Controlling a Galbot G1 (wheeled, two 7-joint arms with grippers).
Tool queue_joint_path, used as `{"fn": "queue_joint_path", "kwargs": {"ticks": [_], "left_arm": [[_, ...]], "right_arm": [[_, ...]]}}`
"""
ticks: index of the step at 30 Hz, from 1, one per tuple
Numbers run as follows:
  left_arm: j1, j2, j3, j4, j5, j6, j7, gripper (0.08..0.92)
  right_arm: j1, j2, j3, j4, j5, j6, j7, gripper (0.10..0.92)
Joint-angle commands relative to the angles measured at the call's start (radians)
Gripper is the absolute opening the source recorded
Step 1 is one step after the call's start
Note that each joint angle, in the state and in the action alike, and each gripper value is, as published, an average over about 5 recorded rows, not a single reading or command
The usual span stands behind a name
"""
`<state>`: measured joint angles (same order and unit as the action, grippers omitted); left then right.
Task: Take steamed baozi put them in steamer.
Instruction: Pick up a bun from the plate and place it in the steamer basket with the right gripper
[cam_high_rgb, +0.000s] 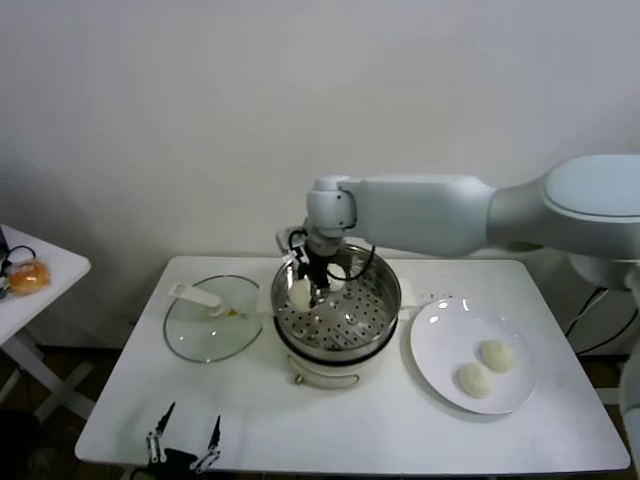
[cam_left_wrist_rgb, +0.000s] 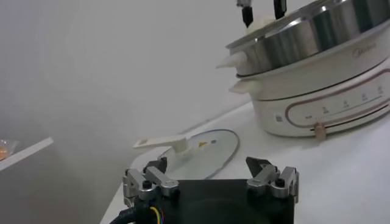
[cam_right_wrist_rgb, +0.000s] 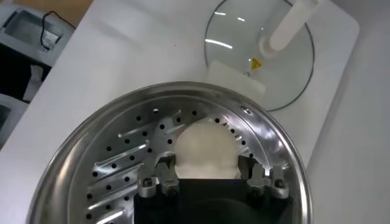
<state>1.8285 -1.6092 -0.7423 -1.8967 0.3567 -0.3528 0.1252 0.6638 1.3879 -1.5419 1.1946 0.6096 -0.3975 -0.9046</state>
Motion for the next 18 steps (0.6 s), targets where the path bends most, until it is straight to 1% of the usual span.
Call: {"fn": "queue_joint_path", "kwargs": {"ticks": [1, 14, 16, 18], "left_arm": [[0.001, -0.011, 0.000, -0.002, 0.000, -0.001, 0.001, 0.823], [0.000, -0.012, -0.001, -0.002, 0.004, -0.004, 0.002, 0.823], [-0.001, -0.012, -0.002, -0.001, 0.004, -0.004, 0.002, 0.823], [0.000, -0.012, -0.002, -0.001, 0.005, -0.005, 0.001, 0.823]], "right_arm": [[-0.075, 0.048, 0.011, -0.063, -0.056, -0.003, 0.008, 0.679], [-0.085, 0.029, 0.017, -0.067, -0.085, 0.023, 0.003, 0.681], [-0.086, 0.024, 0.028, -0.066, -0.080, 0.028, 0.005, 0.704], [-0.075, 0.013, 0.037, -0.059, -0.073, 0.032, 0.004, 0.749]]}}
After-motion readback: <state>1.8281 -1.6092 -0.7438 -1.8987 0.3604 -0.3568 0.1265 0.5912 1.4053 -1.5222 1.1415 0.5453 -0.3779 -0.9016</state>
